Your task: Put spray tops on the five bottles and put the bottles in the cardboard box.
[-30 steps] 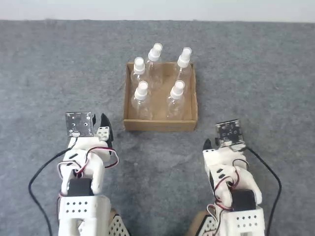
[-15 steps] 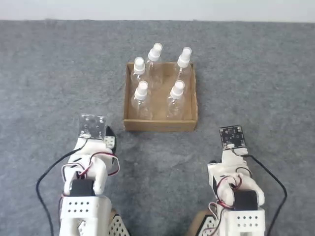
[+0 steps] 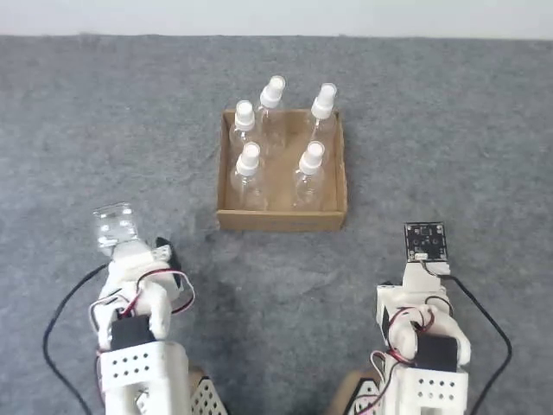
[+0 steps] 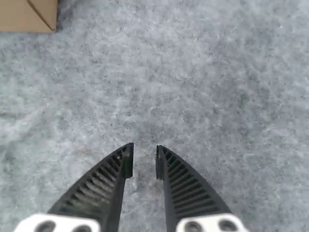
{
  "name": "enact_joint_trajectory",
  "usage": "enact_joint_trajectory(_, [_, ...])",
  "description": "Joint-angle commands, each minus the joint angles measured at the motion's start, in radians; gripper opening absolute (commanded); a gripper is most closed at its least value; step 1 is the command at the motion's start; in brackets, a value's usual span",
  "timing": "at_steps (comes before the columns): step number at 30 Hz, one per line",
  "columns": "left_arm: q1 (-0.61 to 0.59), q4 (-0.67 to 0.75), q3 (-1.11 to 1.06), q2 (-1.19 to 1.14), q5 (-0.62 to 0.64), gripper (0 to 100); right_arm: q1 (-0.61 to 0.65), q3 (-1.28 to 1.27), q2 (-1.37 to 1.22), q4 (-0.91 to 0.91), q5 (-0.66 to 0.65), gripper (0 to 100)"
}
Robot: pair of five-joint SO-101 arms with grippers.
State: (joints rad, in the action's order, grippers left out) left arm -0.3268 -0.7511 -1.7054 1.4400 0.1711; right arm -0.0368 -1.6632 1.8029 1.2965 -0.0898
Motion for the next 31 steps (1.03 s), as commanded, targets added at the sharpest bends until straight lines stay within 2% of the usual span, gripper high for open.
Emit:
enact_joint_trajectory(1, [0.025,0.003,0.015,0.021,0.023,7,-0.010,-0.020,0.012,0.008,0.005,3.0])
enact_joint_trajectory(6, [0.063,-0.002,0.015,0.021,-0.032,7,-0.010,-0.020,0.012,0.008,0.005,3.0])
enact_joint_trajectory(31, [0.064,0.005,0.015,0.021,-0.028,7,-0.010,-0.020,0.012,0.008,0.005,3.0])
